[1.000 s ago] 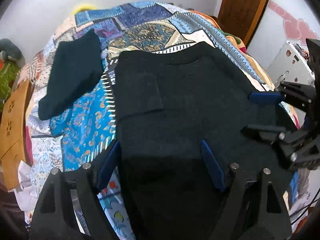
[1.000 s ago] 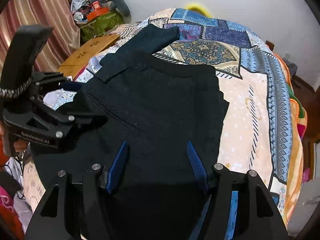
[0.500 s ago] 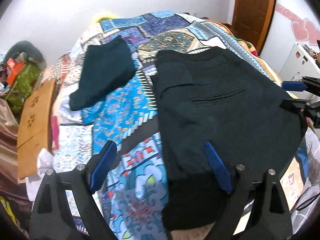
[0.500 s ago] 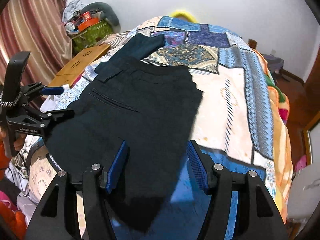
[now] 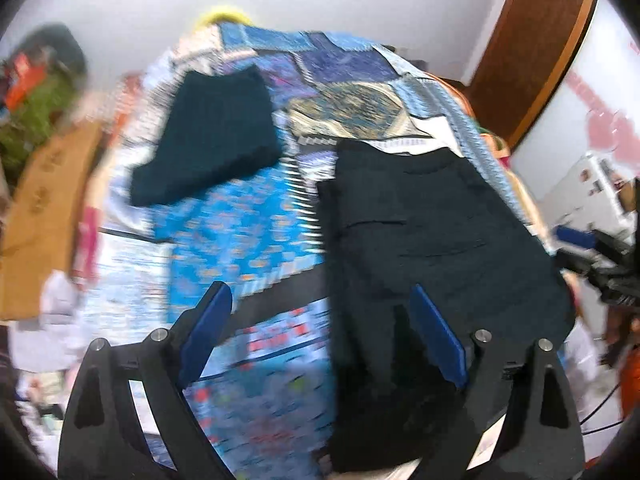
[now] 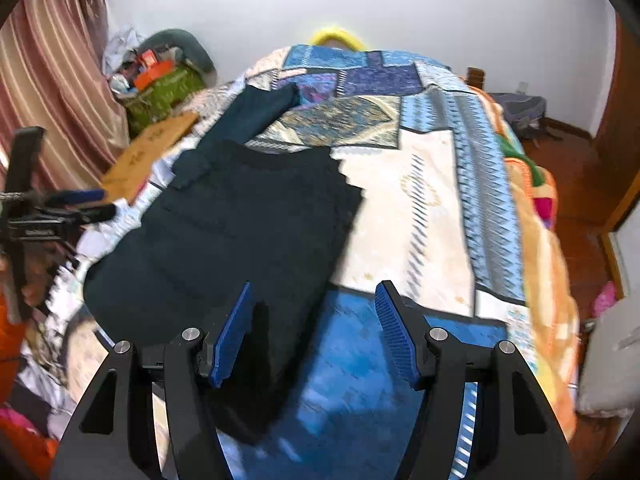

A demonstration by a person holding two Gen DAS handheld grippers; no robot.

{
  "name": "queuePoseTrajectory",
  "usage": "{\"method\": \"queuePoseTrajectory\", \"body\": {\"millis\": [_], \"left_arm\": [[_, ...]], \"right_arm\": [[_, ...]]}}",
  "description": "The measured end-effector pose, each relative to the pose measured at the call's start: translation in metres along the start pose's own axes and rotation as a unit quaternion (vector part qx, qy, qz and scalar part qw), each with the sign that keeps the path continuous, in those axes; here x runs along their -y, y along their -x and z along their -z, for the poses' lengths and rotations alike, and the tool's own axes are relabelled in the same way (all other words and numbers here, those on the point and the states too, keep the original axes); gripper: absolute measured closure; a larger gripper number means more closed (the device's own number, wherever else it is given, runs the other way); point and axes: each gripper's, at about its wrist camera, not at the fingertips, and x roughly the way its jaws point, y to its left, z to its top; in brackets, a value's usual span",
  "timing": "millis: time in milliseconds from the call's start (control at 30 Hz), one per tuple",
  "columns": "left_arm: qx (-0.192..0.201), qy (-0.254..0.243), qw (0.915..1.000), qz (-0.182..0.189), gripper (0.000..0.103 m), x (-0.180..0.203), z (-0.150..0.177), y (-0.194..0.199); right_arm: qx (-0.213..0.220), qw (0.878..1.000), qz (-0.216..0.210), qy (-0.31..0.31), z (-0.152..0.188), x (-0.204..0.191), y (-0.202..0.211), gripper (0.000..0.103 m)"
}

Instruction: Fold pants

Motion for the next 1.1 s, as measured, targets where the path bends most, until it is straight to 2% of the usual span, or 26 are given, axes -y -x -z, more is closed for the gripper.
{"method": "queuePoseTrajectory", "body": {"millis": [100,300,533,600,667,800,867,900,933,1000,1100], "left_arm": [[-0.043,0.012,0.9988,0.019,0.011,0.004,-0.005,-0.034],[-0.096,0.058,0.9887,0.099,0.011,0.002,-0.015,-0.074],[-0.115,0.034,0.9845,0.128,0.015,0.022,-0.04,-0.09],[-0.122,0.021,0.9849,0.121,0.015,0.028,-0.046,-0.097],[-0.132,0.014,0.9837,0.122,0.016,0.029,-0.052,-0.102],[-0.142,0.037,0.9793,0.139,0.034,0.018,-0.06,-0.102],[-0.14,0.032,0.9798,0.139,0.041,0.017,-0.06,-0.097],[-0.136,0.027,0.9814,0.133,0.048,0.019,-0.06,-0.094],[-0.128,0.023,0.9839,0.123,0.06,0.021,-0.06,-0.091],[-0.108,0.012,0.9895,0.095,0.072,0.026,-0.059,-0.081],[-0.081,-0.007,0.9941,0.072,0.075,0.036,-0.058,-0.068]], "right_arm": [[-0.021,1.0,-0.012,-0.016,-0.005,0.003,-0.024,0.044],[-0.068,0.988,-0.098,-0.101,-0.006,0.028,-0.062,0.044],[-0.088,0.981,-0.136,-0.106,-0.014,0.025,-0.081,0.041],[-0.09,0.981,-0.138,-0.106,-0.017,0.024,-0.084,0.044],[-0.091,0.98,-0.141,-0.104,-0.02,0.026,-0.087,0.054],[-0.085,0.986,-0.123,-0.072,-0.024,0.019,-0.079,0.071],[-0.074,0.991,-0.105,-0.042,-0.026,0.012,-0.071,0.078],[-0.068,0.992,-0.099,-0.033,-0.027,0.009,-0.068,0.079],[-0.061,0.993,-0.095,-0.025,-0.03,0.006,-0.064,0.08],[-0.05,0.994,-0.094,-0.017,-0.033,0.003,-0.057,0.082],[-0.031,0.995,-0.093,-0.003,-0.039,-0.003,-0.045,0.083]]}}
